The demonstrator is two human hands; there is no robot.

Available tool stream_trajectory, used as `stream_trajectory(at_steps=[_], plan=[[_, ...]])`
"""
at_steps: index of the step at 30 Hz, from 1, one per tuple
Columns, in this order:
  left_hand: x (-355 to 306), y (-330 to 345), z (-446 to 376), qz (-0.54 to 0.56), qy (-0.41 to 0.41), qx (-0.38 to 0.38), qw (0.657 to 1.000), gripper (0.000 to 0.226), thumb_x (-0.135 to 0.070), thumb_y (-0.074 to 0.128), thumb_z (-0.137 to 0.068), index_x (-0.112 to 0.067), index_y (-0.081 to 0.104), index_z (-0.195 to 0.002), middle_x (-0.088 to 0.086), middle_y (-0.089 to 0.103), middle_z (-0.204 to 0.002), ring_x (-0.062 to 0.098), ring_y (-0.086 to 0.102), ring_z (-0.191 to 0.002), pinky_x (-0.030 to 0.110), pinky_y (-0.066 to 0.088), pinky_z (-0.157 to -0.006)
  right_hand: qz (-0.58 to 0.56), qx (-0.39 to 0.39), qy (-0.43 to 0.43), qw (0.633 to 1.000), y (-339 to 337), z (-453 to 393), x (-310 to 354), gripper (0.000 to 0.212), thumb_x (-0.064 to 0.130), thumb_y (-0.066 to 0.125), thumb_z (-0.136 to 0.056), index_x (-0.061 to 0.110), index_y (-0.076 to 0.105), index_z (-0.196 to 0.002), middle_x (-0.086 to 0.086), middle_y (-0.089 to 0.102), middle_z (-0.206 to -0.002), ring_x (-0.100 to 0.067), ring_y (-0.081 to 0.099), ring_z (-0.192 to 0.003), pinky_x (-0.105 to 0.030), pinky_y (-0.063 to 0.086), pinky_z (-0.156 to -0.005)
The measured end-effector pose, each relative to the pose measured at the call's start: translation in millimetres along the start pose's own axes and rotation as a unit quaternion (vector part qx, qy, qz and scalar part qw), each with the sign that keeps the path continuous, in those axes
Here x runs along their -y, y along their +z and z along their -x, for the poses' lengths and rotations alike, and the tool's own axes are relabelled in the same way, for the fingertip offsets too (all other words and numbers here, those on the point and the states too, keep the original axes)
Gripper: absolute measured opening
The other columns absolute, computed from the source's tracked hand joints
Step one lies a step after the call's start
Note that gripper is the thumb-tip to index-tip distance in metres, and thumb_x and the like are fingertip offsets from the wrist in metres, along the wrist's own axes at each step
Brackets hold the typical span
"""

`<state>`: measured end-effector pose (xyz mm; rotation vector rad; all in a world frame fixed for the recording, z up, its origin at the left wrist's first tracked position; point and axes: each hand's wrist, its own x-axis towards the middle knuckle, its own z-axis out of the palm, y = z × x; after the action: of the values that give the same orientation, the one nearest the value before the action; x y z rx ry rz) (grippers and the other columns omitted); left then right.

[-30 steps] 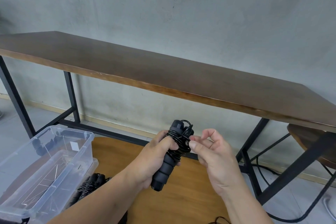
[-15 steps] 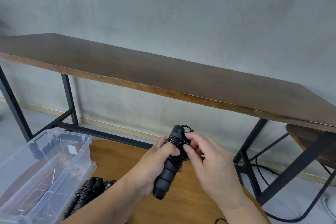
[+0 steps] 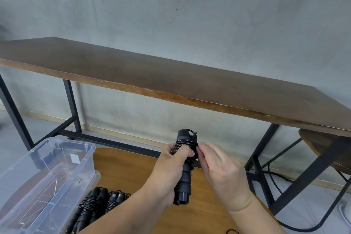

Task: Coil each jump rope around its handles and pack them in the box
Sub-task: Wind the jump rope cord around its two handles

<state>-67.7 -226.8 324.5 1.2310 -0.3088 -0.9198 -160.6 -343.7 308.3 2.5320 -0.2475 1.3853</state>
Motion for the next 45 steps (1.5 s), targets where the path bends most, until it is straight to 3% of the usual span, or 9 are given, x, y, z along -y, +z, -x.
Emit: stream_trajectory(at_steps=[5, 9, 11, 19, 28, 31, 36, 41, 45], plan=[[-4.5, -0.7, -2.4, -0.015, 0.004, 0.012, 1.0, 0.044, -0.037, 0.08, -0.076, -0.021, 0.057, -0.11, 0.008, 0.068, -0.087, 0.023, 0.059, -0.07, 0.029, 0.049, -0.056, -0.144, 0.036, 0.124, 0.981, -12.6, -12.5, 6.6, 0.009, 0.015, 0.07, -0.089, 0.013, 0.076, -0.095, 0.008, 0.073, -0.092, -0.004, 0.067, -0.083, -0.017, 0.053, -0.076], [-4.3, -12.9, -0.5, -0.02, -0.003, 0.041, 0.999, 0.055, -0.047, 0.078, -0.067, -0.017, 0.061, -0.109, 0.01, 0.07, -0.082, 0.022, 0.063, -0.065, 0.029, 0.047, -0.055, -0.414, 0.158, 0.387, 0.809, -33.2, -22.8, 10.6, 0.019, 0.011, 0.078, -0.082, 0.027, 0.078, -0.092, 0.02, 0.075, -0.086, 0.001, 0.069, -0.084, -0.01, 0.05, -0.074], [-4.1, -17.3, 0.2, -0.008, -0.008, 0.049, 0.999, 0.052, -0.045, 0.074, -0.066, -0.014, 0.061, -0.106, 0.012, 0.067, -0.078, 0.023, 0.062, -0.061, 0.028, 0.046, -0.054, -0.465, 0.187, 0.416, 0.759, -35.9, -25.1, 7.1, 0.023, 0.004, 0.078, -0.08, 0.023, 0.078, -0.094, 0.013, 0.076, -0.088, -0.002, 0.071, -0.083, -0.012, 0.052, -0.075], [-9.0, -23.2, -0.4, -0.002, 0.009, 0.083, 0.996, 0.064, -0.053, 0.076, -0.059, -0.01, 0.061, -0.104, 0.023, 0.063, -0.075, 0.024, 0.058, -0.057, 0.028, 0.044, -0.053, -0.542, 0.169, 0.468, 0.677, -39.2, -26.4, 6.9, 0.023, -0.001, 0.066, -0.089, 0.017, 0.075, -0.102, 0.001, 0.077, -0.09, -0.013, 0.071, -0.077, -0.021, 0.056, -0.076], [-8.6, -28.1, 0.6, -0.016, 0.042, 0.119, 0.992, 0.059, -0.05, 0.077, -0.061, -0.011, 0.061, -0.103, 0.019, 0.065, -0.076, 0.025, 0.06, -0.06, 0.029, 0.048, -0.054, -0.519, 0.173, 0.442, 0.711, -36.6, -21.0, 8.8, 0.013, 0.008, 0.072, -0.086, 0.019, 0.078, -0.089, -0.003, 0.071, -0.085, -0.018, 0.068, -0.066, -0.028, 0.057, -0.07], [-9.1, -30.5, -0.8, -0.019, 0.05, 0.131, 0.99, 0.065, -0.048, 0.077, -0.064, -0.008, 0.061, -0.113, 0.018, 0.065, -0.081, 0.026, 0.061, -0.065, 0.03, 0.05, -0.06, -0.522, 0.169, 0.448, 0.706, -35.7, -18.7, 12.1, 0.009, 0.013, 0.07, -0.088, 0.017, 0.074, -0.095, -0.009, 0.072, -0.075, -0.018, 0.068, -0.065, -0.025, 0.055, -0.068], [-8.7, -34.5, -2.0, -0.024, 0.047, 0.131, 0.99, 0.071, -0.047, 0.077, -0.064, -0.006, 0.059, -0.118, 0.018, 0.066, -0.086, 0.026, 0.062, -0.069, 0.033, 0.049, -0.065, -0.59, 0.158, 0.433, 0.663, -42.1, -12.9, 9.8, 0.024, 0.017, 0.07, -0.08, 0.016, 0.076, -0.103, -0.014, 0.07, -0.099, -0.025, 0.071, -0.077, -0.027, 0.057, -0.074], [-5.7, -33.3, -1.2, 0.01, 0.009, 0.154, 0.988, 0.084, -0.051, 0.074, -0.067, 0.004, 0.055, -0.127, 0.02, 0.064, -0.081, 0.025, 0.06, -0.063, 0.03, 0.049, -0.059, -0.486, 0.117, 0.444, 0.744, -41.5, -12.5, 9.2, 0.013, 0.017, 0.066, -0.09, 0.019, 0.076, -0.097, -0.007, 0.075, -0.078, -0.02, 0.07, -0.066, -0.031, 0.059, -0.071], [-12.9, -37.8, -4.4, 0.057, -0.006, 0.21, 0.976, 0.069, -0.056, 0.063, -0.082, -0.004, 0.063, -0.128, 0.022, 0.06, -0.089, 0.024, 0.057, -0.066, 0.032, 0.046, -0.063, -0.556, 0.083, 0.537, 0.629, -40.3, -9.1, 18.5, 0.02, 0.014, 0.059, -0.095, 0.006, 0.075, -0.088, -0.014, 0.07, -0.076, -0.02, 0.056, -0.057, -0.03, 0.044, -0.053]])
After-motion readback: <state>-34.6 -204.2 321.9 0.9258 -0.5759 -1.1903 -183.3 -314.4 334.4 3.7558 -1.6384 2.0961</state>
